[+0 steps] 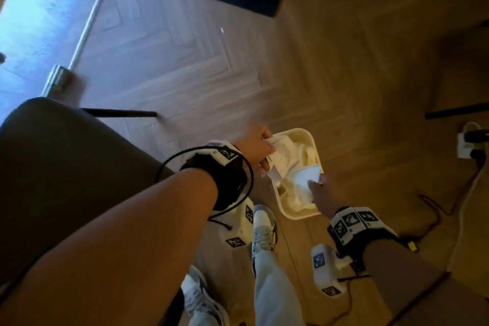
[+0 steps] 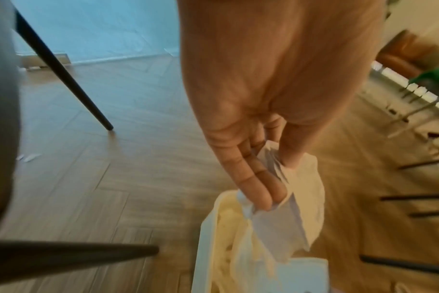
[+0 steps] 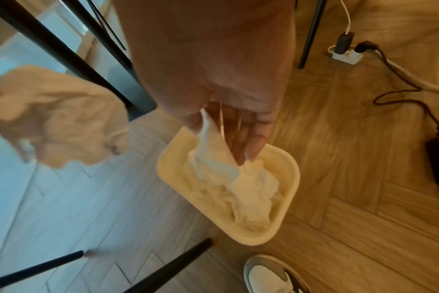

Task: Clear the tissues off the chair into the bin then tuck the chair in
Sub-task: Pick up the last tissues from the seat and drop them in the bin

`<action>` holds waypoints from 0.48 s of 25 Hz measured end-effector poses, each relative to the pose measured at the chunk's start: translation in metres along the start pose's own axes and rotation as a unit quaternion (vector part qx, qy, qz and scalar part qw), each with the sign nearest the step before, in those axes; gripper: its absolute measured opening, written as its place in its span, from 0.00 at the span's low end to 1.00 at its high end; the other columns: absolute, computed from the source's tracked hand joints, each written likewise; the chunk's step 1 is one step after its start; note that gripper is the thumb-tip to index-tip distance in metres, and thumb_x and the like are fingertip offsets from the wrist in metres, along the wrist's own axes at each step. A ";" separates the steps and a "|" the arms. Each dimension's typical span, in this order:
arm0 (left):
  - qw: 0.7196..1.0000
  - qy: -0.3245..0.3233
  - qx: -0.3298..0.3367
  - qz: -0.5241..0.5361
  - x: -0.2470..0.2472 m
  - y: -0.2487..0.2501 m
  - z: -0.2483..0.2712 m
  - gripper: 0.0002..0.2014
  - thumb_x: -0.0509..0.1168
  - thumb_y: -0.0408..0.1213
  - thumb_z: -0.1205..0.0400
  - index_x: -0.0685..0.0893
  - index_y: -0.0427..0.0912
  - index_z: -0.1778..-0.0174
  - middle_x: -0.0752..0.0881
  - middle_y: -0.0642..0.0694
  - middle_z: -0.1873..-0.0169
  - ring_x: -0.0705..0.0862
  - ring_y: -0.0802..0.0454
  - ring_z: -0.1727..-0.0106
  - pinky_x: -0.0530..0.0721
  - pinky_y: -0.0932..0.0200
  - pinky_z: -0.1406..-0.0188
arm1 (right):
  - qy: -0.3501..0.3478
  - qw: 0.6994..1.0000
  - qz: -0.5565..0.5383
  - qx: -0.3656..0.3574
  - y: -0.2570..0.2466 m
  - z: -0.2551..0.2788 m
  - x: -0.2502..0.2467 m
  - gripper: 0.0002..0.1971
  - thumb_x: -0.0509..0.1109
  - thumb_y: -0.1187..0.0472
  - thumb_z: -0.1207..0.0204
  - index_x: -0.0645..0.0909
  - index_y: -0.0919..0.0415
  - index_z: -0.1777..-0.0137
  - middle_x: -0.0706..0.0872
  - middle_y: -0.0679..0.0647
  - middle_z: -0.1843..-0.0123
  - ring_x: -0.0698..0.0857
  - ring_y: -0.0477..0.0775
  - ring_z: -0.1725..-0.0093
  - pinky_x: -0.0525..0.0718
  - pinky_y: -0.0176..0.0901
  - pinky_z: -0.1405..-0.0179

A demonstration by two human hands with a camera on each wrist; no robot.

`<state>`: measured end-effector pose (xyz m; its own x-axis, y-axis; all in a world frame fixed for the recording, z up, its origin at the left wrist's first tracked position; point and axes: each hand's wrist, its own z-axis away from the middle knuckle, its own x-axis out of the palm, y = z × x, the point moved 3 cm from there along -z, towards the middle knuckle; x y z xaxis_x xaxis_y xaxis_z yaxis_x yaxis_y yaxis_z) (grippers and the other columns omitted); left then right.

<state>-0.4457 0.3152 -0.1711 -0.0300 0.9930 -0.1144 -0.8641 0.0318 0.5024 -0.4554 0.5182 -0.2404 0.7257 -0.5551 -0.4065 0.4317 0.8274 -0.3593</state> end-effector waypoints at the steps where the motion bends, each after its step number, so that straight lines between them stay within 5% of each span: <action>1: 1.000 0.013 -0.006 -0.006 0.012 -0.006 -0.018 0.02 0.58 0.28 0.16 0.73 0.39 0.51 0.79 0.35 0.69 0.81 0.41 0.74 0.88 0.47 0.71 | -0.017 1.000 -0.017 0.009 0.011 -0.010 0.007 0.35 0.64 0.42 0.31 0.72 0.67 0.30 0.81 0.67 0.42 0.81 0.67 0.43 0.80 0.63 0.42; 4: 0.996 0.028 -0.030 -0.084 0.051 -0.026 -0.072 0.05 0.58 0.30 0.19 0.73 0.45 0.57 0.84 0.34 0.63 0.89 0.37 0.67 0.90 0.34 0.59 | -0.029 0.999 -0.033 0.017 0.043 -0.031 0.009 0.31 0.63 0.52 0.21 0.61 0.61 0.20 0.71 0.65 0.23 0.72 0.68 0.27 0.73 0.64 0.29; 8: 0.965 0.049 -0.017 -0.258 0.086 -0.045 -0.122 0.14 0.62 0.27 0.23 0.73 0.43 0.44 0.85 0.35 0.52 0.88 0.37 0.55 0.89 0.45 0.57 | 0.001 0.997 -0.077 0.011 0.068 -0.031 -0.003 0.20 0.64 0.57 0.20 0.73 0.61 0.29 0.81 0.63 0.34 0.80 0.62 0.37 0.76 0.47 0.47; 12: 0.936 0.087 -0.012 -0.340 0.101 -0.062 -0.156 0.22 0.63 0.27 0.23 0.70 0.41 0.33 0.84 0.34 0.48 0.86 0.35 0.50 0.87 0.43 0.55 | -0.009 0.994 -0.104 0.011 0.086 -0.026 -0.007 0.12 0.63 0.56 0.19 0.79 0.57 0.39 0.82 0.53 0.47 0.81 0.56 0.47 0.77 0.50 0.51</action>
<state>-0.4741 0.3962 -0.3476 0.4522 0.7105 -0.5392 -0.7240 0.6454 0.2432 -0.4377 0.5911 -0.2902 0.6286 -0.7130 -0.3107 0.5847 0.6967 -0.4156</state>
